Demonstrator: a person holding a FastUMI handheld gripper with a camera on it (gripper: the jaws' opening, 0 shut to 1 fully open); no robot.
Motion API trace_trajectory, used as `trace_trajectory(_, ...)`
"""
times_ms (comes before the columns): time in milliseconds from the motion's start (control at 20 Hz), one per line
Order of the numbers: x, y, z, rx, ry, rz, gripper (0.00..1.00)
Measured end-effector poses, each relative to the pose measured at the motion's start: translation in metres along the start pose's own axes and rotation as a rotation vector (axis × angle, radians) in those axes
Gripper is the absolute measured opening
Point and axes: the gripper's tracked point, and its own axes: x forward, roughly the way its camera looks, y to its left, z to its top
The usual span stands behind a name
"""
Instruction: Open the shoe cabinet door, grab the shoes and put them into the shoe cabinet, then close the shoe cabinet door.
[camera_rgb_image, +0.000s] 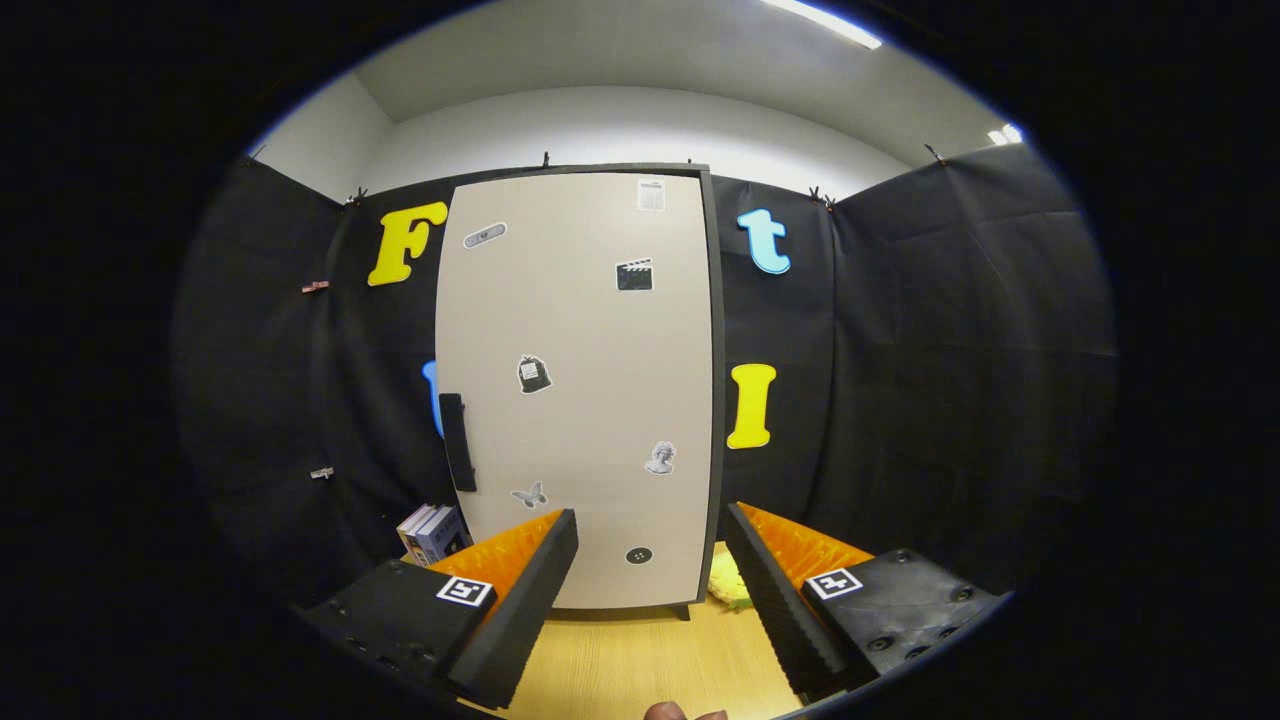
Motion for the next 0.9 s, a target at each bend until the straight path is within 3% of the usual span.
trace_trajectory(900,0.003,-0.014,0.005,0.002,-0.014,-0.011,0.98)
